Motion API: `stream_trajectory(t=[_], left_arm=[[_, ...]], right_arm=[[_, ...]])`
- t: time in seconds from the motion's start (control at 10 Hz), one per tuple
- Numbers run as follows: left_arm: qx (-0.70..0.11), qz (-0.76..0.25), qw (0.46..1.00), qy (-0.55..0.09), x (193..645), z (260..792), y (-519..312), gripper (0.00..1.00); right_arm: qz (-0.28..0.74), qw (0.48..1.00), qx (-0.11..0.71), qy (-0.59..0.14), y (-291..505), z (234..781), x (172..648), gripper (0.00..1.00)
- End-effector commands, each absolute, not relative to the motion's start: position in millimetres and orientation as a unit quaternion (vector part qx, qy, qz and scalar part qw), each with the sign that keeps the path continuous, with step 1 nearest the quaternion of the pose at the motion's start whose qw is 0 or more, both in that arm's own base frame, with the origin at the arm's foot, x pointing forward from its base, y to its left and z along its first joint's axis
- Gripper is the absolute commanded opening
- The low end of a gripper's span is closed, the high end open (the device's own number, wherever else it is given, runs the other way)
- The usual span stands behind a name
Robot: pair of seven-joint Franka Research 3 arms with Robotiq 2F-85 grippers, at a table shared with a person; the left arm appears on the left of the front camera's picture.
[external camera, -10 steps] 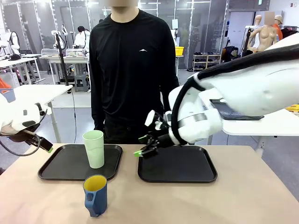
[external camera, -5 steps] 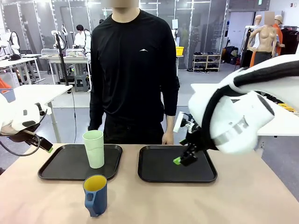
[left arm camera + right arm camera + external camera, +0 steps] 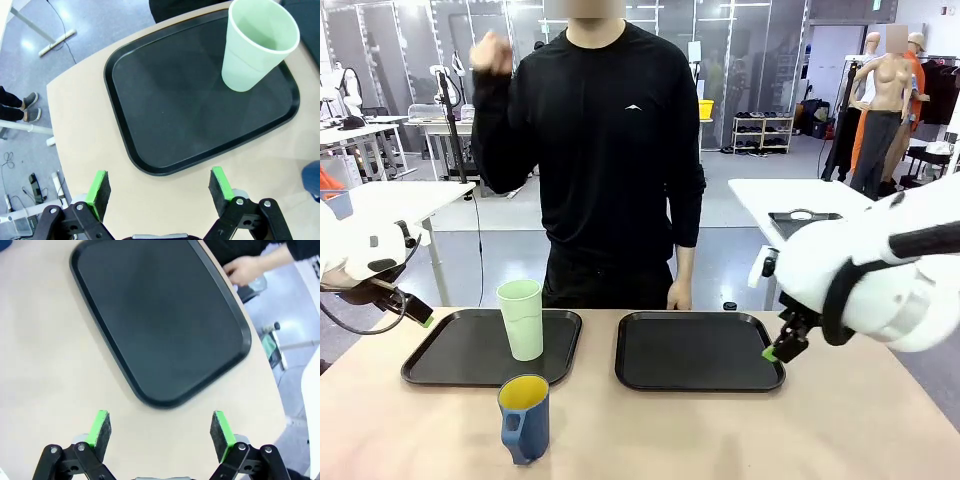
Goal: Sort and store the cups by type.
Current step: Pick up the Handle plastic cup and place it into the empty Flat Tray.
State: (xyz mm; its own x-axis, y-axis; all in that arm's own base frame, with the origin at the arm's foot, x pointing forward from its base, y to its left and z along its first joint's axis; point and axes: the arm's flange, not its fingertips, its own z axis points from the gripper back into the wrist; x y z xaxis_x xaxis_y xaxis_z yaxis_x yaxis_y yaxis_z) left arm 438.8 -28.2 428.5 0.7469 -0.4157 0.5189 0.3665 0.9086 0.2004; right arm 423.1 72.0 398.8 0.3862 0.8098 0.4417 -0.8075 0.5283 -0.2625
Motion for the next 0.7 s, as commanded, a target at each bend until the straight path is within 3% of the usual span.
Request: stream_trajectory(t=[0.0, 0.6], left_arm=[[0.041, -0.207, 0.934, -0.289, 439, 430, -27, 1.00], [0.041, -0.207, 0.934, -0.289, 439, 430, -27, 1.00]], right_arm=[[0.493, 0.834, 0.018, -0.249, 66, 423, 423, 1.00], [0.542, 0.809, 0.066, -0.217, 45, 401, 430, 1.00]])
